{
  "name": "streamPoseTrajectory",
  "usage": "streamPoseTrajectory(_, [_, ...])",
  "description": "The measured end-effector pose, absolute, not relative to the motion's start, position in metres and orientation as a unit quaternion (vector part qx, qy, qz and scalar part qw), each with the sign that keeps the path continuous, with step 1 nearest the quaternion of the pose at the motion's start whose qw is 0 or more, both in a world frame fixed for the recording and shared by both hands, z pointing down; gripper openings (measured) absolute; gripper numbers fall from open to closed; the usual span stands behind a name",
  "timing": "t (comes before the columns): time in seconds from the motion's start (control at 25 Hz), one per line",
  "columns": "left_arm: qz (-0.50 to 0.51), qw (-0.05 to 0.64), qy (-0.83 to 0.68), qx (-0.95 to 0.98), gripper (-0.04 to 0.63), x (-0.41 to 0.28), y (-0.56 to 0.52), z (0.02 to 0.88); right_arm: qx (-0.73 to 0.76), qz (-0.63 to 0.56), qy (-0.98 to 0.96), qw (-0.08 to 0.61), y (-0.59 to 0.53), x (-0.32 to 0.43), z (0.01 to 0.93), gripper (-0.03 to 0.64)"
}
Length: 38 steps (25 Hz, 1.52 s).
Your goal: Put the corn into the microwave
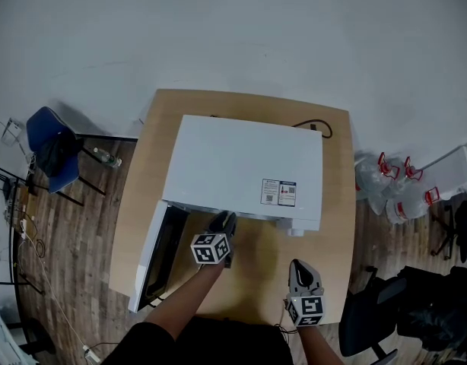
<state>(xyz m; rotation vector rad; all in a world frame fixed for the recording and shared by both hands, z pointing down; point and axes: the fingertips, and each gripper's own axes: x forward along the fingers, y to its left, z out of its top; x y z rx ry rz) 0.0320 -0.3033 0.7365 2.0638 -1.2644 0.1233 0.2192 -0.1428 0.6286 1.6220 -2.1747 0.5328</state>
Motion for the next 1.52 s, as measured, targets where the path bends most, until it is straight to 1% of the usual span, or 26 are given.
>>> streamPoseTrajectory(0.16, [0.038,0.357,-0.491,0.794,0.115,0.033,-0.307,0.736,0.578,0.196,-0.770,0.185,-0.140,0.220,0.630,0.060])
streamPoseTrajectory(0.32, [0.026,0.381,-0.496,0.780,0.115,0.034,-0.313,0.736,0.577,0.197,-0.771,0.184,-0.142,0.221,0.634,0.059])
streamPoseTrajectory(0.88, [0.048,0.362,-0.502,0.784,0.115,0.035,-0.331,0.737,0.584,0.200,-0.766,0.182,-0.147,0.223,0.634,0.060])
streamPoseTrajectory(1.08, [0.033,0.356,-0.511,0.782,0.115,0.031,-0.332,0.732,0.587,0.186,-0.766,0.184,-0.148,0.225,0.627,0.060])
streamPoseTrajectory(1.4, [0.013,0.356,-0.499,0.790,0.115,0.024,-0.286,0.705,0.594,0.174,-0.764,0.179,-0.126,0.218,0.608,0.060])
streamPoseTrajectory(1.52, [0.005,0.335,-0.488,0.806,0.116,0.020,-0.256,0.678,0.598,0.166,-0.766,0.168,-0.115,0.209,0.594,0.060])
